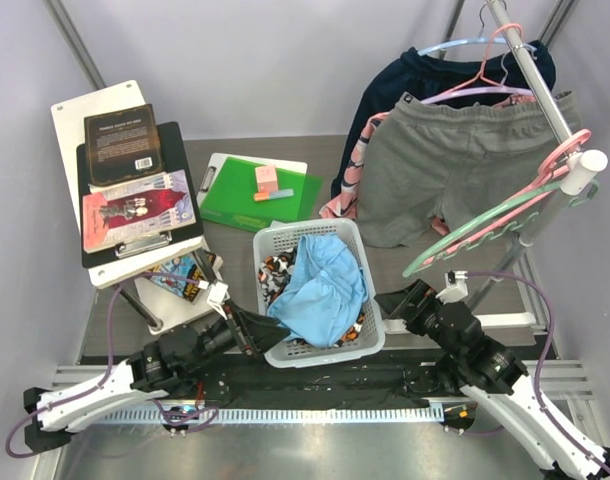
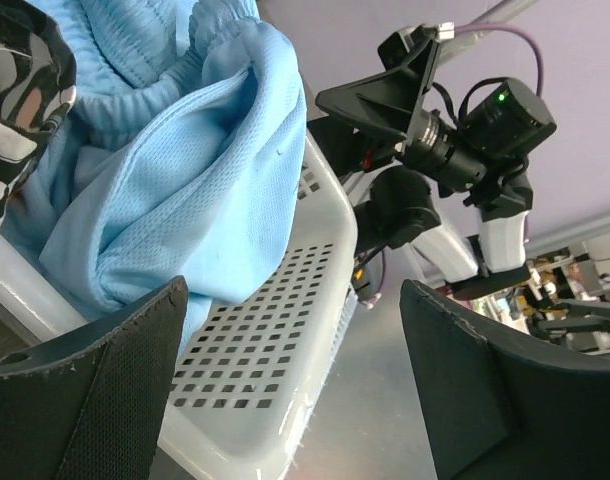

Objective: Remove the shorts from the hanger

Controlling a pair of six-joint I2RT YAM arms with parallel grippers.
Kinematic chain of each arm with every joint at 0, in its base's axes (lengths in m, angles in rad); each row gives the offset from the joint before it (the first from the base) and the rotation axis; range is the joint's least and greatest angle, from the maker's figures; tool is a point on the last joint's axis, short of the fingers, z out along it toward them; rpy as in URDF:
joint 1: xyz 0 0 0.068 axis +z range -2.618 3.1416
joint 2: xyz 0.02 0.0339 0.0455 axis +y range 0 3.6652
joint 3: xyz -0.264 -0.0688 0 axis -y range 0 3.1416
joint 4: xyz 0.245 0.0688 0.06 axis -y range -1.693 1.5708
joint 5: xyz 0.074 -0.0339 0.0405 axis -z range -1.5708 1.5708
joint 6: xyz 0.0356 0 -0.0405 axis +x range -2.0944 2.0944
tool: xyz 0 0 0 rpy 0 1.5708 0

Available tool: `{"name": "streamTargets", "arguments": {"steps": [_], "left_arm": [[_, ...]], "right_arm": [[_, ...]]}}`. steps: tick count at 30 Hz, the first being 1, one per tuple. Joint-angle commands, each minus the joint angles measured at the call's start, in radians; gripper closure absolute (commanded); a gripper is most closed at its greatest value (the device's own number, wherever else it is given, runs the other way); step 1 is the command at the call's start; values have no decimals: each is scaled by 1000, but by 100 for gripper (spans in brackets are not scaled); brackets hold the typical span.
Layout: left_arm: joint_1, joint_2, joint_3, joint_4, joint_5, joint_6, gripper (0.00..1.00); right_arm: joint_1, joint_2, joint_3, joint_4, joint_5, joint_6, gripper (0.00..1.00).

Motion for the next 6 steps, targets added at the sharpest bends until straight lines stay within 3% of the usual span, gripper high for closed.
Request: {"name": "streamTargets", "arguments": {"steps": [1,6], "left_arm": [[-1,-37,-52,68,-32,-80,14],[-1,-43,-70,83,-43,-94,12]], "right_arm": [[5,-4,38,-30,104,133,0],[3,-5,90,-111,140,105,0]]}}
